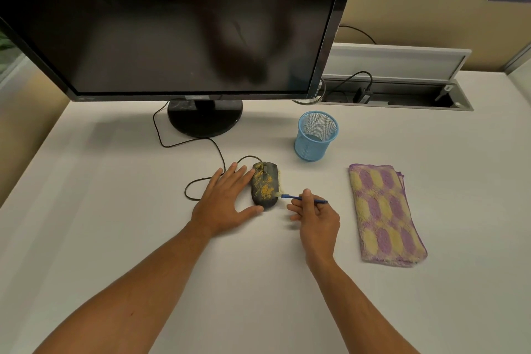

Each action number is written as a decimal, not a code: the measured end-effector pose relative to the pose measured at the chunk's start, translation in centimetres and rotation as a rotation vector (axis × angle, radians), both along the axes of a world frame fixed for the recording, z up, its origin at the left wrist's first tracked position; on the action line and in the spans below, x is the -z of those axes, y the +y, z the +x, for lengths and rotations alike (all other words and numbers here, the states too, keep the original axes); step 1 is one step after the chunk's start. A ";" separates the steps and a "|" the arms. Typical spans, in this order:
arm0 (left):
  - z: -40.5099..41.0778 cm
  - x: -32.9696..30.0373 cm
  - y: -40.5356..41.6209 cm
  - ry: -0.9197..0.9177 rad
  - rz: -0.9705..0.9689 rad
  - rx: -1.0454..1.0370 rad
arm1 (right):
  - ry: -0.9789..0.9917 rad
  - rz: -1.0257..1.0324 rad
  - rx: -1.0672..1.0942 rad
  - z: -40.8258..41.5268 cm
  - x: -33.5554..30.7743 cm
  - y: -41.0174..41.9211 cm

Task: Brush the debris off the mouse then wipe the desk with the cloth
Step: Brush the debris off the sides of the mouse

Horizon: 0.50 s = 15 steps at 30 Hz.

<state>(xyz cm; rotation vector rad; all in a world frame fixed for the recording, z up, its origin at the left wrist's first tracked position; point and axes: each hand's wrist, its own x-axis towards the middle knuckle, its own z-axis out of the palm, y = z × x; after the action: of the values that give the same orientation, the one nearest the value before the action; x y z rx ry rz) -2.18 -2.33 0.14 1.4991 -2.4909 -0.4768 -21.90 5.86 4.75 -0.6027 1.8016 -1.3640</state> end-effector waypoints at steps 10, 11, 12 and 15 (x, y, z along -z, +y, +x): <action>0.0 -0.1 0.1 0.019 0.011 -0.001 | 0.045 -0.082 0.013 -0.2 -1.7 -4.7; -0.1 -0.1 0.1 0.021 0.013 -0.002 | 0.038 -0.075 0.016 -0.1 -1.6 -5.3; -0.1 -0.1 0.1 0.021 0.014 -0.002 | 0.023 -0.062 0.024 -0.1 -1.6 -5.8; 0.0 -0.1 0.0 0.009 0.012 -0.001 | -0.015 -0.024 0.029 0.1 -1.0 -7.0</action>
<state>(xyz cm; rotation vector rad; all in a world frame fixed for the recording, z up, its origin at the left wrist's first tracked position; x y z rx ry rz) -2.16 -2.31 0.23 1.4983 -2.4847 -0.4983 -21.80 -1.13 5.79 -0.5801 1.7911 -1.4072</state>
